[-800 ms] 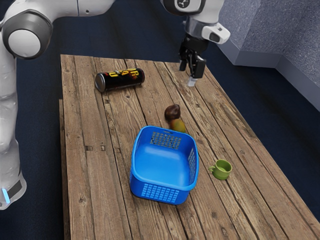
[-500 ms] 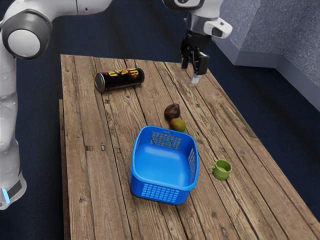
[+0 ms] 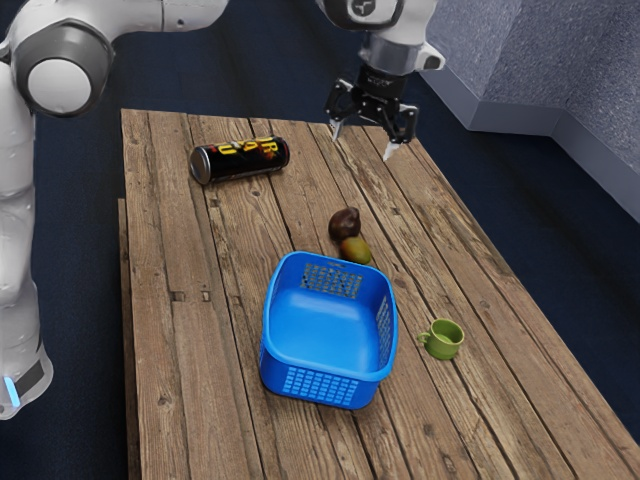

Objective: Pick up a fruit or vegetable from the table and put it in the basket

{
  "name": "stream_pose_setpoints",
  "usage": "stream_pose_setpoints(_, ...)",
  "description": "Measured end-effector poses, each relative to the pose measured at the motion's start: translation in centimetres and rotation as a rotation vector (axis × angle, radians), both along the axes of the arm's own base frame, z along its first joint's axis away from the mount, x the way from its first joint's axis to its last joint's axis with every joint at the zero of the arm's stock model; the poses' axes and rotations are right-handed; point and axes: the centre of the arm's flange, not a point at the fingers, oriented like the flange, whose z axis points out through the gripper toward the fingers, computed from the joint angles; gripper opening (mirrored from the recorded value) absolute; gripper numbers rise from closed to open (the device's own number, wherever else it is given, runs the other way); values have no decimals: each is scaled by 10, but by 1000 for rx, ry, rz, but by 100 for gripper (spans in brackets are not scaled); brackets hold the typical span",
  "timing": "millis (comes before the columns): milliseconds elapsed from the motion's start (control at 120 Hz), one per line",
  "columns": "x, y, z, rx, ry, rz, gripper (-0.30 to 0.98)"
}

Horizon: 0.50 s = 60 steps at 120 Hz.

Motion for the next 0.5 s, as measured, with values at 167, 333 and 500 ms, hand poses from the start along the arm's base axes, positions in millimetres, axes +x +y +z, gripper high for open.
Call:
stream_pose_setpoints(167, -38, 6, -76, -6, 77, 189, 69)
stream_pose_setpoints(333, -45, 14, -116, -10, 47, 337, 68)
stream_pose_setpoints(500, -40, 21, -123, -27, -3, 454, 68)
